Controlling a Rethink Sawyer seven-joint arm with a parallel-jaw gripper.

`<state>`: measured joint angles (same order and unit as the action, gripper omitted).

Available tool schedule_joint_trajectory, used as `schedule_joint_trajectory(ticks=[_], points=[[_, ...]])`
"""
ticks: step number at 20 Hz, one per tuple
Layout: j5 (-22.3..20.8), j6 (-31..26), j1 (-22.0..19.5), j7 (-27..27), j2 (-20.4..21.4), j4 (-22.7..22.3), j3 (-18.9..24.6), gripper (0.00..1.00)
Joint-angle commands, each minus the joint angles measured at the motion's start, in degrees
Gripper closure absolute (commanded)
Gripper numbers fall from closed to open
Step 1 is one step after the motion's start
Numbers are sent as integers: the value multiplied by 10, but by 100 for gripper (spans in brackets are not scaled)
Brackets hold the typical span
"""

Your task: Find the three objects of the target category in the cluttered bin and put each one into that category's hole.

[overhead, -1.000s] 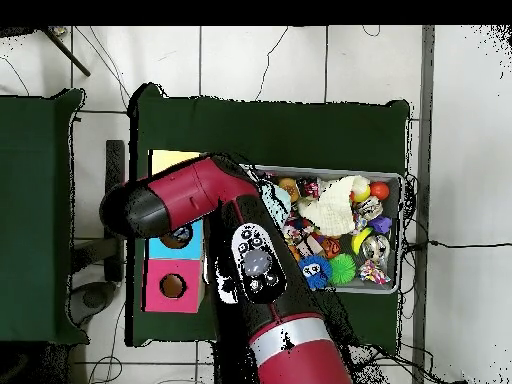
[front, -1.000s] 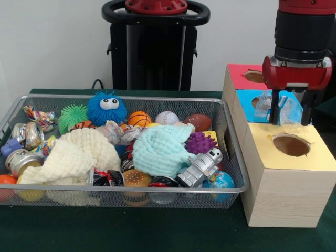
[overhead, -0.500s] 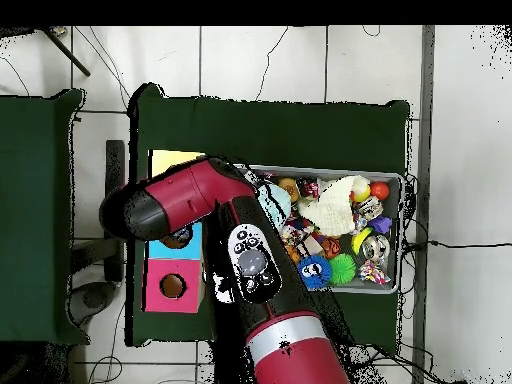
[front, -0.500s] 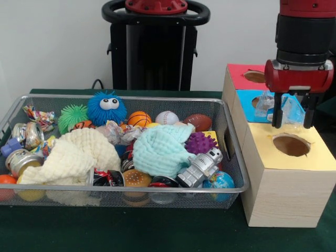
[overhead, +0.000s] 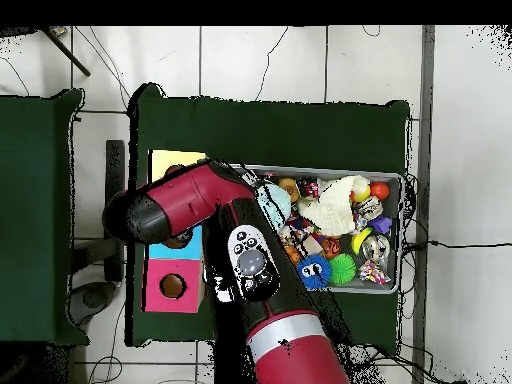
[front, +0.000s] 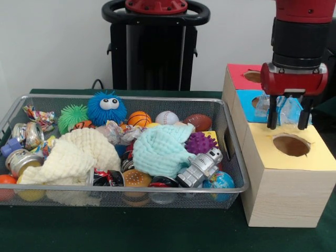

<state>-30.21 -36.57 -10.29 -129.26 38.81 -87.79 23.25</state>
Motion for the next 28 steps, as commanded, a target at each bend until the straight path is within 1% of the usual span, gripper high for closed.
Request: schedule_joint_trajectory(ticks=[1, 7, 13, 20, 24, 28], points=[[-29, 35, -13, 19, -20, -61, -13, 0], [-31, 38, -13, 21, -18, -73, -13, 0], [-35, 43, -3, 12, -15, -85, -21, 0], [-39, 47, 9, 3, -18, -80, -32, 0], [-36, 47, 10, 5, -17, -82, -34, 0], [-28, 42, 5, 15, -11, -98, -29, 0]])
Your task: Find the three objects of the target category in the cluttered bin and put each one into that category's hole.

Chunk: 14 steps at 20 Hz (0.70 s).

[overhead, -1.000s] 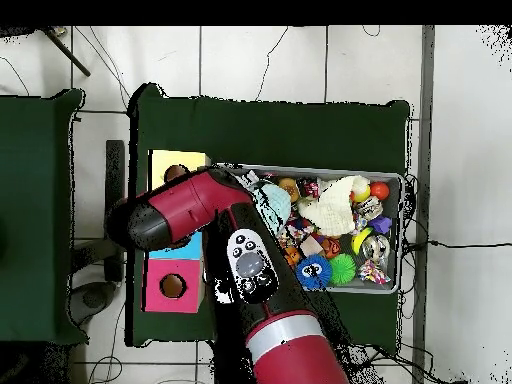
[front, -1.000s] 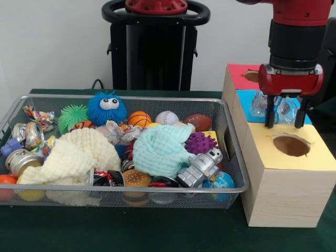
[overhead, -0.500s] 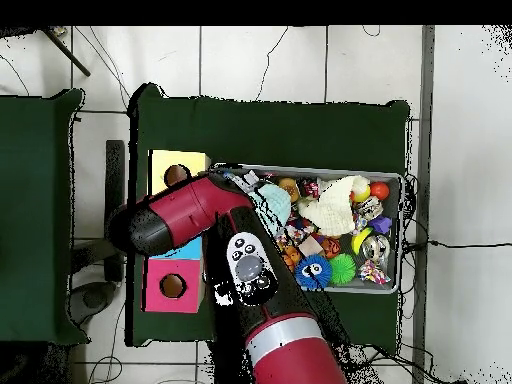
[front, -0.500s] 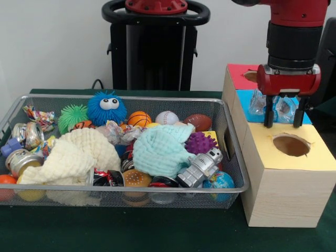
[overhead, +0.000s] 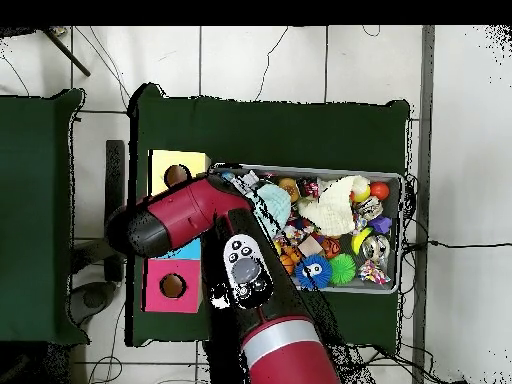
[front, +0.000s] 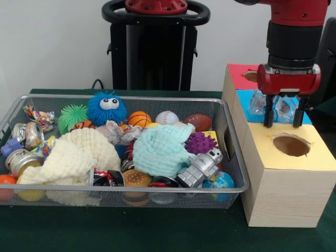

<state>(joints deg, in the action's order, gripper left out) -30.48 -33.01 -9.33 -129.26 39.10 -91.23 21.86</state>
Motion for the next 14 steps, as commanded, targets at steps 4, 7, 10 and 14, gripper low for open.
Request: schedule_joint_trajectory(ticks=[4, 7, 10, 14], points=[[-23, 6, -7, 18, -6, -77, -14, 0], [-25, 9, -5, 15, -6, -80, -16, 0], [-26, 7, -5, 17, -8, -81, -17, 0], [-30, 12, -8, 21, 1, -98, -18, 0]])
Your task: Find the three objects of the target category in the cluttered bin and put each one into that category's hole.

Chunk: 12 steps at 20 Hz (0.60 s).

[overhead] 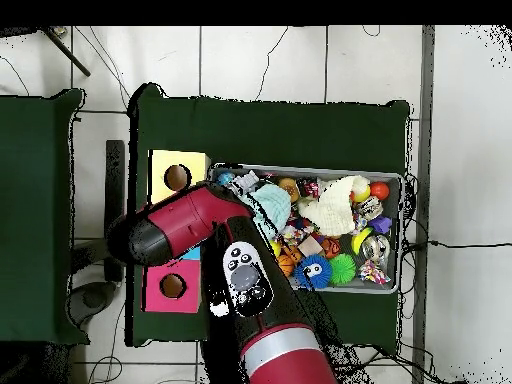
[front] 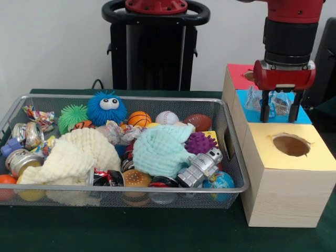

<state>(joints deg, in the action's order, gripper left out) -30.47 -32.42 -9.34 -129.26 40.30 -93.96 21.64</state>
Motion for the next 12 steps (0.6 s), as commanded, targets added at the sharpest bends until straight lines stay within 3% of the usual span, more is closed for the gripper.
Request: schedule_joint_trajectory(ticks=[1, 6, 12], points=[[-32, 6, -6, 20, -13, -69, -17, 0], [-32, -4, 3, 19, -22, -47, -21, 0], [-32, -3, -2, 26, -19, -57, -19, 0]])
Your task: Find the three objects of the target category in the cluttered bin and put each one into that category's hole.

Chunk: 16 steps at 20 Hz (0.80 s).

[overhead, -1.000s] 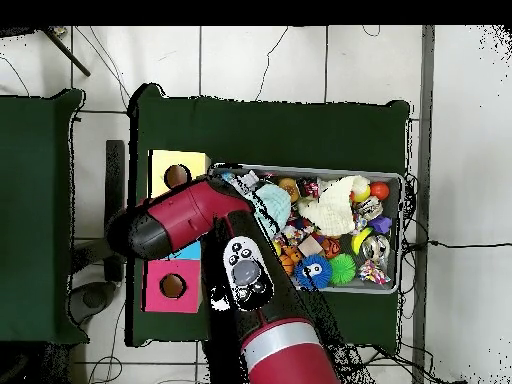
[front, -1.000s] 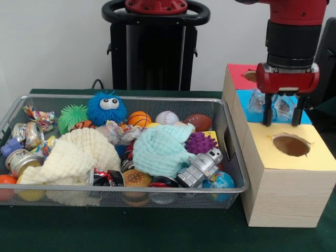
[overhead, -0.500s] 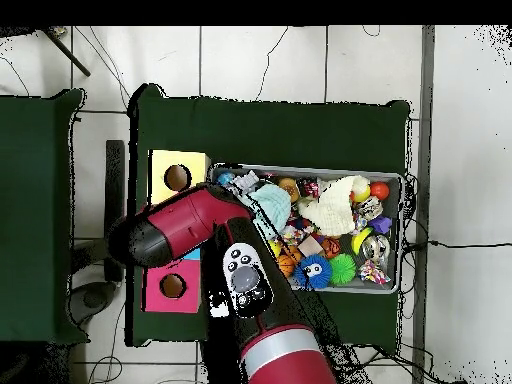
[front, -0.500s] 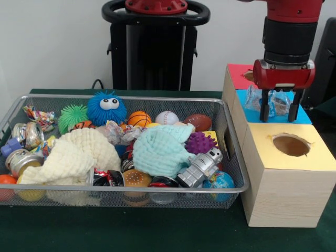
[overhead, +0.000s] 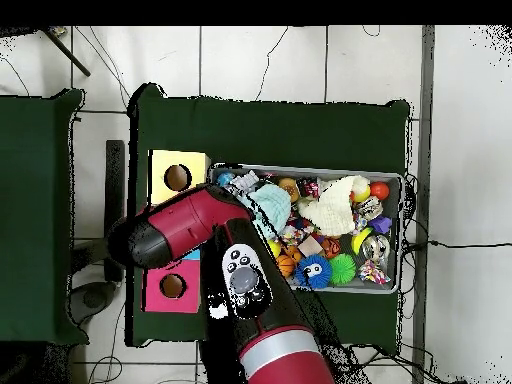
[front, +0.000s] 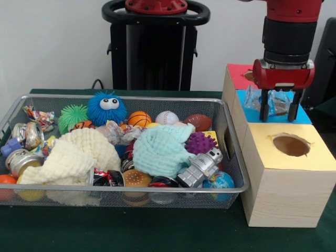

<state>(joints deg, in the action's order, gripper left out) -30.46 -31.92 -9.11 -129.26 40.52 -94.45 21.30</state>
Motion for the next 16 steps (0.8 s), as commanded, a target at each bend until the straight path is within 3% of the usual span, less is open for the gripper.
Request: schedule_joint_trajectory(ticks=[1, 10, 16], points=[[-31, -8, -7, 30, -21, -56, -13, 0], [-38, -15, -17, 52, -20, -71, -10, 0], [-32, -24, -8, 42, -27, -50, -12, 0]])
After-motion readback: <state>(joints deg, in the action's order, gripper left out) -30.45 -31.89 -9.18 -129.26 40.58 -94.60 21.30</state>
